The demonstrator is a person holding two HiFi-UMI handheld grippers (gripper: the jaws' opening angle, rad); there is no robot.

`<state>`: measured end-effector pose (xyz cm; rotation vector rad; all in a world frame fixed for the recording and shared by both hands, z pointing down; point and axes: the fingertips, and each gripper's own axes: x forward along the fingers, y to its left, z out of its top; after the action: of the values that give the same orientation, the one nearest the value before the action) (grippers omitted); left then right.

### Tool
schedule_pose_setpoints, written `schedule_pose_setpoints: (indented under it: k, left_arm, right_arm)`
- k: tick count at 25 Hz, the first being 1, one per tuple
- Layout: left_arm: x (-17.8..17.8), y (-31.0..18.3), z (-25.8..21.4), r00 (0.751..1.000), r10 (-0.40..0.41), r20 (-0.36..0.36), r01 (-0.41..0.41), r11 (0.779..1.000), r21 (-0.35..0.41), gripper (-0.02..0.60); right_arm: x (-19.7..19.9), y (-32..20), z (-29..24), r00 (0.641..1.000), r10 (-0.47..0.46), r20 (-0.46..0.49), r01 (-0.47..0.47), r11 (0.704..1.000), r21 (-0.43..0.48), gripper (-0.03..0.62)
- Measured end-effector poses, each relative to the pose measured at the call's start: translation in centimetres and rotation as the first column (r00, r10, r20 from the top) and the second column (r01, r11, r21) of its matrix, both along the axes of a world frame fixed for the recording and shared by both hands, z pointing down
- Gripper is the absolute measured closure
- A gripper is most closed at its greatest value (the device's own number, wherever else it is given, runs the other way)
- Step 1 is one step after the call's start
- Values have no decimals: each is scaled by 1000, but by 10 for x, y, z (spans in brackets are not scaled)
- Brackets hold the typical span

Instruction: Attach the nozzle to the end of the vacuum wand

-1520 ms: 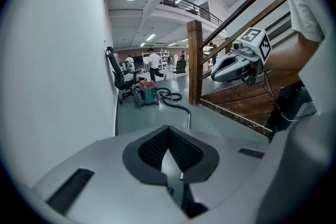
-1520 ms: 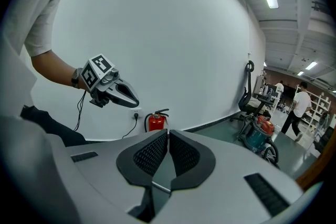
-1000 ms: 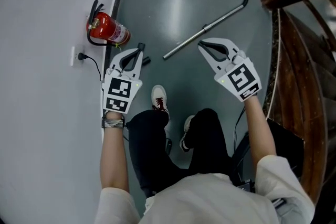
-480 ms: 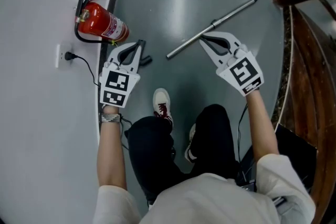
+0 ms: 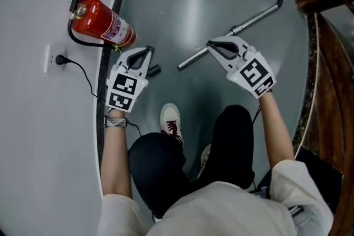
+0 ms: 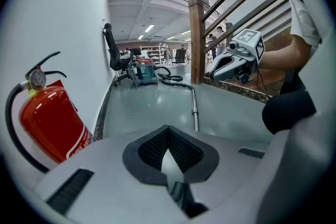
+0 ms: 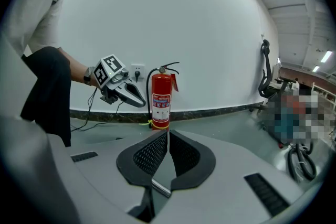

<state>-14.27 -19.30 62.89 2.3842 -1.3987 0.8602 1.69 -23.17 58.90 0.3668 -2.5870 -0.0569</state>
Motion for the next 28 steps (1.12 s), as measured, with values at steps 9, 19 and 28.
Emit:
schedule_pose_setpoints:
  k: [9,19,28]
  left_arm:
    - [0,20,66,998,-18,-60,12,994,-105,583]
    - [5,27,138,990,35,-139,-64,975,-211,581]
    - [10,46,202,980,198,1,-190,942,-278,539]
  right_arm:
    - [-20,-5,60,997,-44,67,51,994,-101,563]
    - [-36,7,129,980,-199,20,199,965,-170,562]
    - [-24,2,201,954,-261,-149,237,958,-160,562]
